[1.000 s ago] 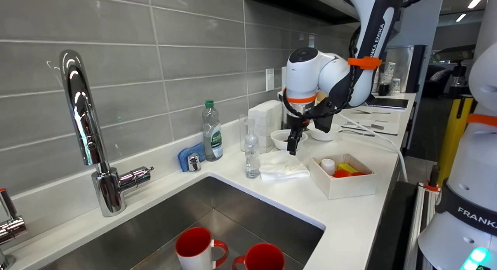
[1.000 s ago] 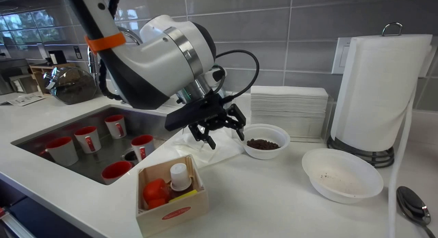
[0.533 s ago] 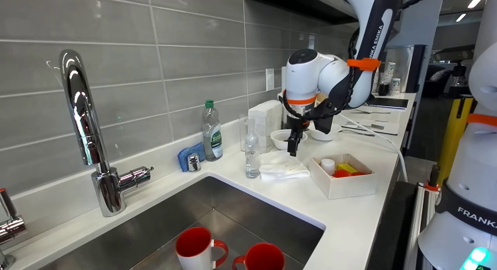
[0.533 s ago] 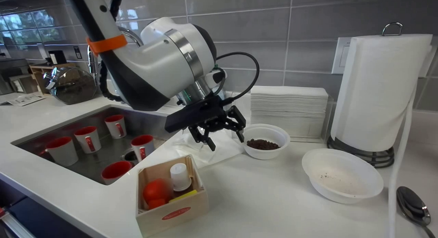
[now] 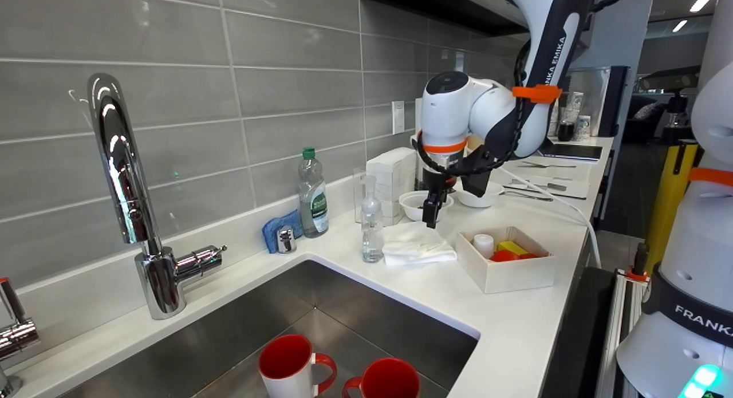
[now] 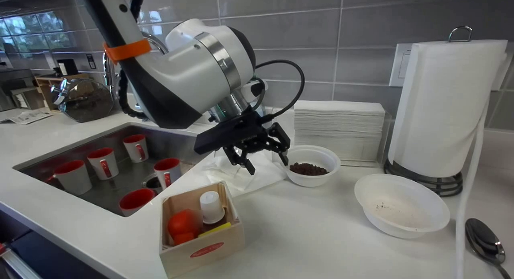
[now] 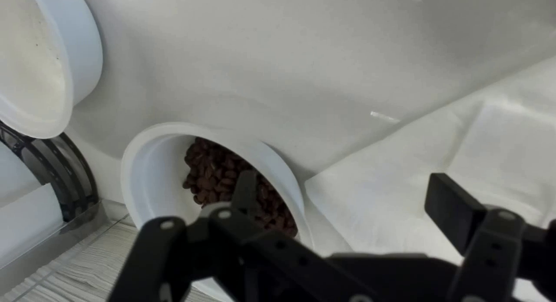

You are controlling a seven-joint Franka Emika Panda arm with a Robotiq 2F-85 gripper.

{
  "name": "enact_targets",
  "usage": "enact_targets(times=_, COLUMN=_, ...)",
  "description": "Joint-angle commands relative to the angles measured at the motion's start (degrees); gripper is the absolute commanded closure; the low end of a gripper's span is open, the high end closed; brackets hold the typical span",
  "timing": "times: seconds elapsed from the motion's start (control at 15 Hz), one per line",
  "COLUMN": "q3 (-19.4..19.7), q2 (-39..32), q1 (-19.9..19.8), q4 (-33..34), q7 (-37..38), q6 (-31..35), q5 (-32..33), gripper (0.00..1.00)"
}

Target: Pour the contents out of the bowl on the left and into the bowl on the right.

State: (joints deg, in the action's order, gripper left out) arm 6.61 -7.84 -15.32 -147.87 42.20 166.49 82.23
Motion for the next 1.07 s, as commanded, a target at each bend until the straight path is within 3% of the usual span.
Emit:
enact_targets(times=0.0, q3=0.22, q2=-1.34, q1=0.14, q4=2.49, q7=3.03, q6=0.25, q5=2.74, gripper=0.0)
enact_targets(times=0.87, q3=0.28, q2=-8.5, q1=0.31, q4=9.4, q7=4.93, q6=0.44, q5=4.21, gripper=0.0)
enact_targets(times=0.93, q3=0.32, q2=-8.78, q1=0.31, q4=9.68, q7=5.39, q6=0.54, q5=4.65, gripper=0.25)
enact_targets(times=1.0, q3=0.34, q2=-8.9, q1=0.26, q4=9.82, q7=5.68, q6=0.66, q5=4.92, gripper=0.27)
